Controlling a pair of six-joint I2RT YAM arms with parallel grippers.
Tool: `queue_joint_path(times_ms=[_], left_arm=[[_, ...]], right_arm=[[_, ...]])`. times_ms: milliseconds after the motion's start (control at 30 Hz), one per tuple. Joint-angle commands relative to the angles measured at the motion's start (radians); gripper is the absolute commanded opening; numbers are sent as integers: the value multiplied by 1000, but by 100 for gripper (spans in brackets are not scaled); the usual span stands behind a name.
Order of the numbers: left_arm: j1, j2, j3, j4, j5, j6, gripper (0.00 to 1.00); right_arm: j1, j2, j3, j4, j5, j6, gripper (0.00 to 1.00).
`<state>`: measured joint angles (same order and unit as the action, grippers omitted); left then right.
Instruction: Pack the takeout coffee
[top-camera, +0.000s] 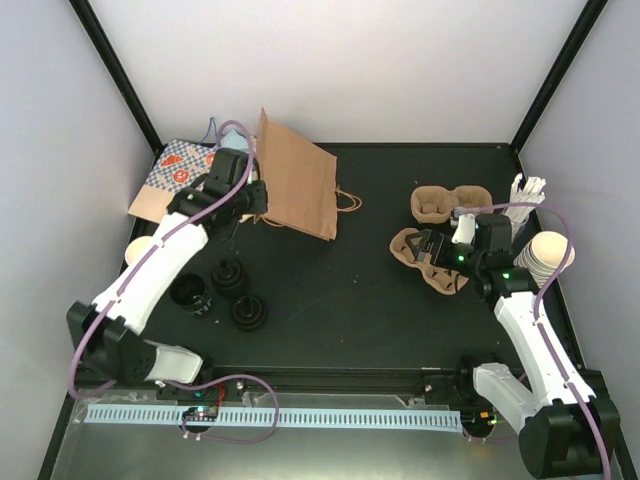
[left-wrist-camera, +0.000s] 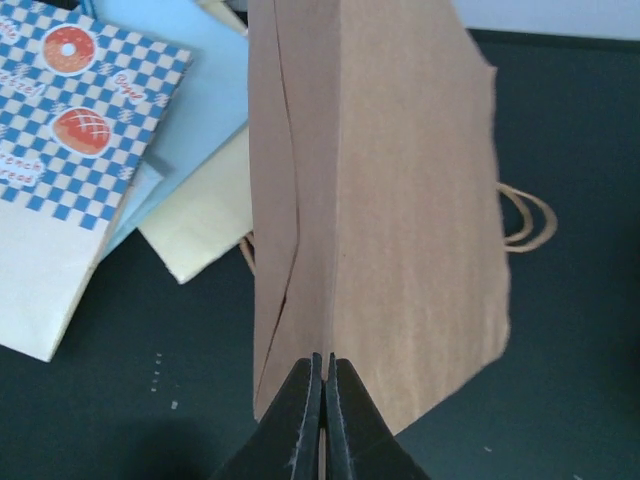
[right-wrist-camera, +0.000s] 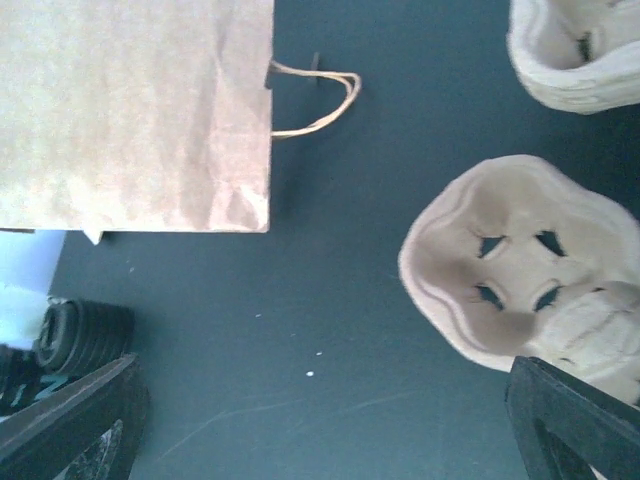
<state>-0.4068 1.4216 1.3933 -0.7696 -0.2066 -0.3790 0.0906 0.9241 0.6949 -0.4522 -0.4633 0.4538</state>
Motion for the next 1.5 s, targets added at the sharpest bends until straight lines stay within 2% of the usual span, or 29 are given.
queue_joint_path(times_ms=[0, 200, 367, 567, 733, 933, 1167, 1467], left_arm=[[8, -194, -126, 127, 142, -39, 2], [13, -469, -364, 293, 247, -71, 2], [14, -656, -516, 370, 266, -103, 1], [14, -801, -684, 460, 294, -163, 2], [14, -866, -767, 535, 426, -191, 2], [14, -917, -805, 528, 449, -203, 2], [14, -975, -809, 547, 484, -215, 2], [14, -1000, -711, 509, 512, -263, 2]], right_arm=[[31, -37, 42, 21, -87, 33, 100], [38, -73, 62, 19, -141, 49, 100], [39, -117, 77, 9, -147, 61, 100], [38, -151, 86, 7, -148, 66, 100], [37, -154, 114, -4, -166, 46, 99], [40, -132, 122, 10, -181, 53, 96], [40, -91, 115, 17, -128, 52, 96], [39, -77, 118, -9, 78, 77, 96]])
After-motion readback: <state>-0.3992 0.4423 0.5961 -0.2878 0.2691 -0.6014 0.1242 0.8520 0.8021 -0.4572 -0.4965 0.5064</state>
